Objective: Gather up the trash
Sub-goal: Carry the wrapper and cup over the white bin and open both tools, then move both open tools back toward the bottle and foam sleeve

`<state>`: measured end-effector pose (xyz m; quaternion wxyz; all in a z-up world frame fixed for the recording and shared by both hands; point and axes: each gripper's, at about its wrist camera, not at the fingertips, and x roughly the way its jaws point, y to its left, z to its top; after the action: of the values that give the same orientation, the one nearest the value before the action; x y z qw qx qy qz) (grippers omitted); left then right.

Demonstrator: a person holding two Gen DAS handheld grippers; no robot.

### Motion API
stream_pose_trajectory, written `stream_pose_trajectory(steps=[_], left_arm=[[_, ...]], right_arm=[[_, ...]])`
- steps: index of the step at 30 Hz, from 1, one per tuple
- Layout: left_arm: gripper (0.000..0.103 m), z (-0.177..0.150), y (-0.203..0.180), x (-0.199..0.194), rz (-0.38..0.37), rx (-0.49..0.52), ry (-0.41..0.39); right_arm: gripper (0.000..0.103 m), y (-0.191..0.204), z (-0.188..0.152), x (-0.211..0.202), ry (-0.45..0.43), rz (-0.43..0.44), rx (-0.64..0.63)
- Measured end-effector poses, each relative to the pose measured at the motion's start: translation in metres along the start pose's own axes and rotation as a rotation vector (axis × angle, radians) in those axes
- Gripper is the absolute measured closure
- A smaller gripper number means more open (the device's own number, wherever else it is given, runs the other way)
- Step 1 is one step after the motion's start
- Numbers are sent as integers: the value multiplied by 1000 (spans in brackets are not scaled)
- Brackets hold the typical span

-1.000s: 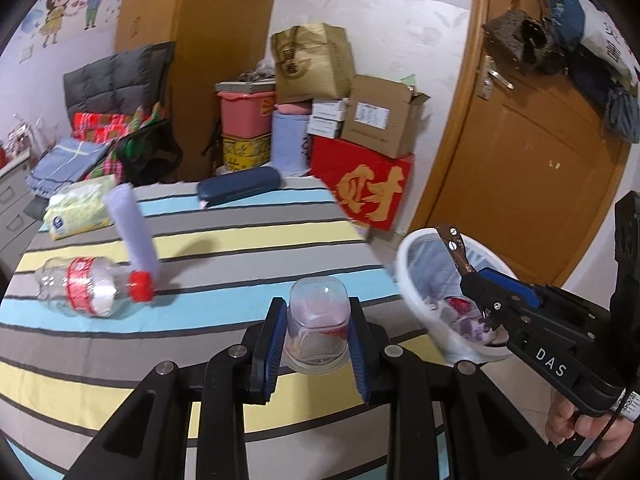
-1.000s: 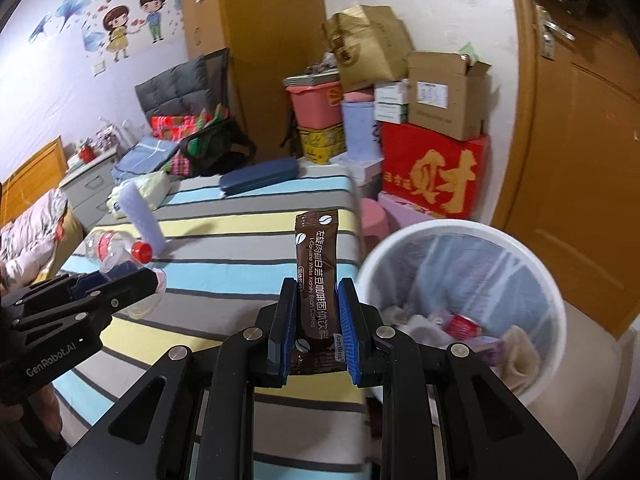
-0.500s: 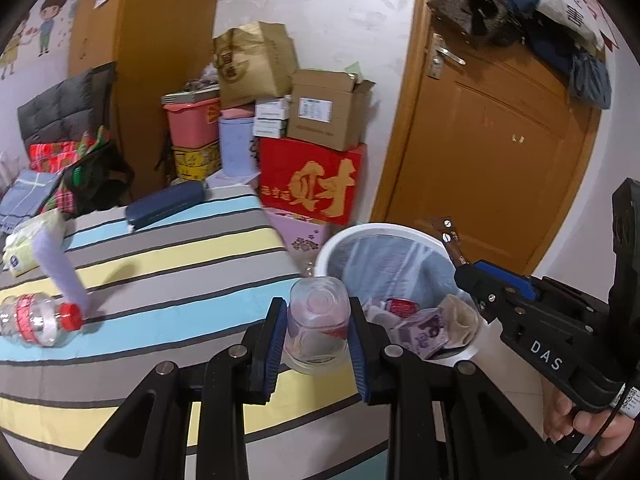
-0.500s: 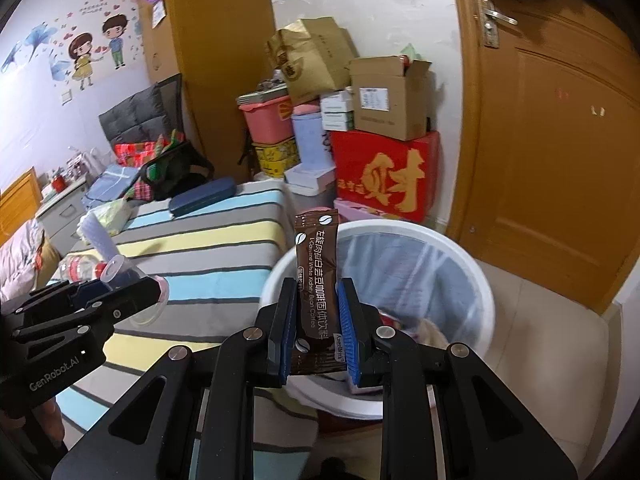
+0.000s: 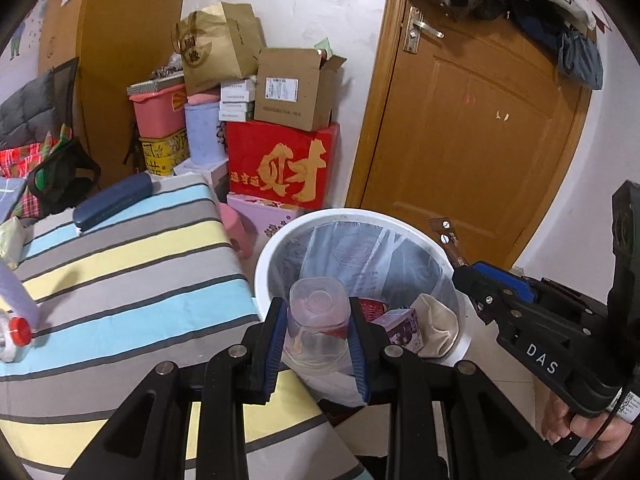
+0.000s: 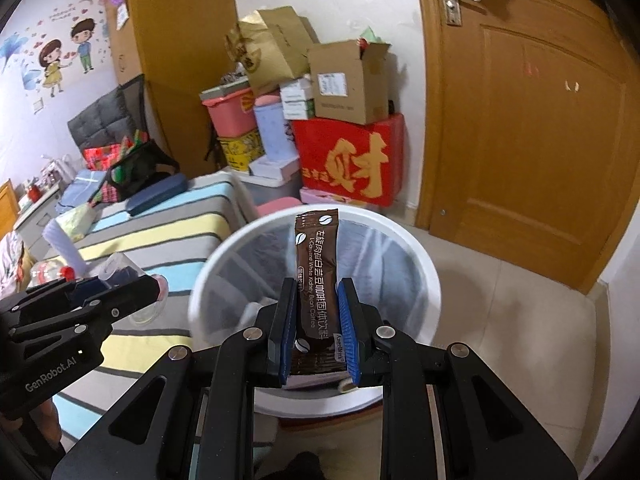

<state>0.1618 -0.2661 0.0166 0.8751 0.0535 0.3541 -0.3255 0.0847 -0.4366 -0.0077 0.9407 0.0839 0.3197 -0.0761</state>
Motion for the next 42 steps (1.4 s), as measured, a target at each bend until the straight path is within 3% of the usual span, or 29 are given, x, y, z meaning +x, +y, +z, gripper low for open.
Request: stream_pose_trajectory(steps=[15, 16, 17, 19, 23, 25, 26, 42], left_arm=[[72, 9, -14, 44, -31, 9, 52], [67, 10, -14, 45, -20, 8, 49], [54, 11, -14, 45, -11, 13, 45], [47, 11, -13, 44, -23, 12, 42], [47, 11, -11, 41, -13, 10, 40], [47, 10, -8, 38, -15, 1, 37], [47, 9, -7, 37, -13, -2, 36], [47, -3, 14, -7, 23, -47, -16]], right_arm=[[81, -17, -7, 23, 97, -18, 15], [81, -17, -7, 24, 97, -20, 15], [81, -17, -7, 25, 98, -19, 14], [80, -17, -5, 27, 108, -13, 9], [74, -17, -5, 28, 110, -34, 8], [56, -18, -5, 25, 100, -24, 14], [54, -17, -5, 25, 98, -20, 14], [53, 7, -6, 3, 42, -21, -14]])
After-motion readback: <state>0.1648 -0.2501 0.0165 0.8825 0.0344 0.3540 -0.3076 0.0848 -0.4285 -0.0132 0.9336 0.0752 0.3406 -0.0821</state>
